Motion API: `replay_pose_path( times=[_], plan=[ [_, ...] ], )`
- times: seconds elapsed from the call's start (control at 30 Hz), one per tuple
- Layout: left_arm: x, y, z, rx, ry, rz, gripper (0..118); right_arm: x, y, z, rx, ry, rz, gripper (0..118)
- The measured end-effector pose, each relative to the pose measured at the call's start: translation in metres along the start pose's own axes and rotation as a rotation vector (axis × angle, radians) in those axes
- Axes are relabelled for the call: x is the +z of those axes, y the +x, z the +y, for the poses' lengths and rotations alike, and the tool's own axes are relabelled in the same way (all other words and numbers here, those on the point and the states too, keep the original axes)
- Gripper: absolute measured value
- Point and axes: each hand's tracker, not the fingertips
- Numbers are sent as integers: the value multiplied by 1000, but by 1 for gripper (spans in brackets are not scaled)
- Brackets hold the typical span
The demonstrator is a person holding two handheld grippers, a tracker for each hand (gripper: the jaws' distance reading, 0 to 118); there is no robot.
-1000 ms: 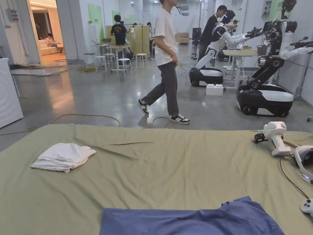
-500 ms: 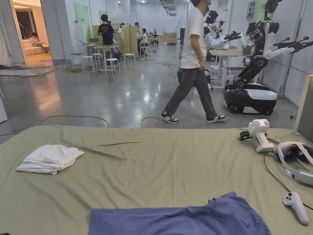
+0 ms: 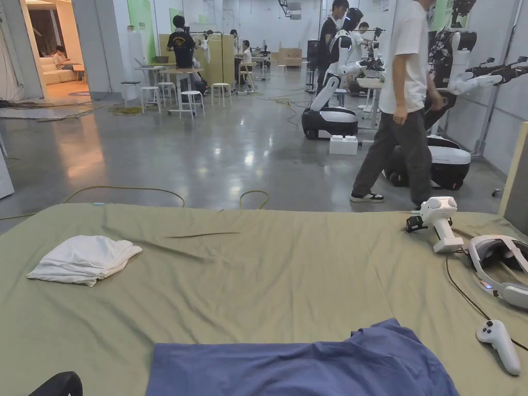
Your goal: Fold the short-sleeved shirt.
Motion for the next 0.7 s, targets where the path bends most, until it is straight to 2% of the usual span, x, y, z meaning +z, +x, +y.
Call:
replay_pose_path(
  times=[0.13, 0.23, 0.4, 0.47, 0.5, 0.57, 0.6, 0.7],
  plan=[
    [-6, -2, 0, -3, -13, -3, 0, -3, 2, 3, -31, 6, 10, 0],
    [-19, -7, -1, 9, -35, -17, 0, -10, 6, 2, -22, 2, -1, 0],
    [-84, -28, -12, 61, -182, -47, 0, -29, 12, -4, -27, -43, -22, 0],
    [-130, -41, -29, 54, -268, -49, 13, -39, 14, -12, -32, -62, -34, 0],
    [-160, -47, -41, 8, -346, -62, 26, -46, 17, -17, -43, -89, -28, 0],
    [-223, -64, -72, 15, -451, -48, 59, -58, 20, -25, -63, -136, -26, 0],
    [-257, -76, -87, 38, -507, -39, 67, -63, 22, -30, -65, -155, -21, 0],
    [-347, -108, -126, 177, -577, -32, 67, -79, 32, -45, -77, -245, 16, 0]
  ],
)
